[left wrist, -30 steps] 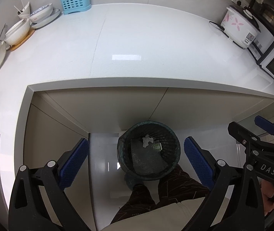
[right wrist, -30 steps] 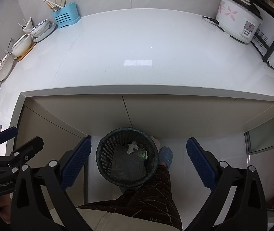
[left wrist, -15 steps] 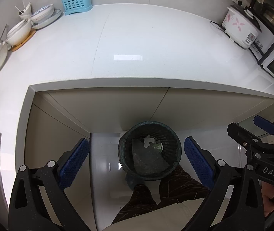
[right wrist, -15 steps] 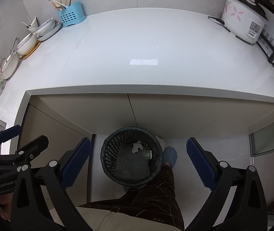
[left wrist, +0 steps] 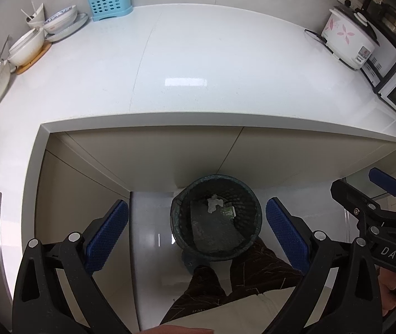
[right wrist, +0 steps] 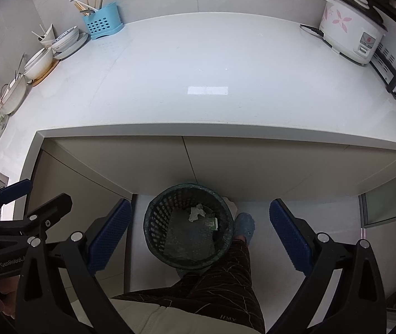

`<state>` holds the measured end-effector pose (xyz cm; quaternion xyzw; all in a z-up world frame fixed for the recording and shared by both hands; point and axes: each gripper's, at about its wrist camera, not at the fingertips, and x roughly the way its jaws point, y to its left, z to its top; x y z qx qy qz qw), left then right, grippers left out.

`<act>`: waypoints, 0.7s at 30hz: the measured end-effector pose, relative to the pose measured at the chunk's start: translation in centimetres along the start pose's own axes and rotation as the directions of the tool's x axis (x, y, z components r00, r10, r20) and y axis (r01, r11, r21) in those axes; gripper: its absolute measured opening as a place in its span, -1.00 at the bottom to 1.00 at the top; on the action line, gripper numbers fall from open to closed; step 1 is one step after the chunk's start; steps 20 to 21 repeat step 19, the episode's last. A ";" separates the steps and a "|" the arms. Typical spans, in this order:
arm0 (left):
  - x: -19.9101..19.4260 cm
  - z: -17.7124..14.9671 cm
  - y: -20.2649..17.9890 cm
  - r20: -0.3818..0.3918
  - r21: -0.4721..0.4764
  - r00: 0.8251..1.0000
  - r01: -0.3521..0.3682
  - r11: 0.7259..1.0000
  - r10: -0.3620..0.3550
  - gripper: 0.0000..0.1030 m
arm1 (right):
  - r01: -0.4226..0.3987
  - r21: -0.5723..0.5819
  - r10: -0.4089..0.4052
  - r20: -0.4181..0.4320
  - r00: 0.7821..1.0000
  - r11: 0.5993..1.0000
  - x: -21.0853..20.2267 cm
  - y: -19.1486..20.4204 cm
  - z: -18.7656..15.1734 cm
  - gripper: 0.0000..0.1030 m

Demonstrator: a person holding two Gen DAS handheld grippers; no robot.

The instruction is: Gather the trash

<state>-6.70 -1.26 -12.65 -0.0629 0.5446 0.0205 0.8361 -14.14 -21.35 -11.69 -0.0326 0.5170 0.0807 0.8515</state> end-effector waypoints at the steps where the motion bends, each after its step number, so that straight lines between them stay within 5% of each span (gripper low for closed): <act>1: 0.0 0.0 0.1 0.002 -0.003 1.000 0.005 1.000 -0.005 0.88 | -0.001 0.000 0.001 0.000 1.000 1.000 0.0 0.0 0.0 0.85; 21: 0.2 0.1 -0.2 -0.005 -0.014 1.000 0.010 1.000 -0.010 0.88 | 0.004 0.004 -0.004 -0.005 1.000 1.000 0.2 -0.7 0.4 0.85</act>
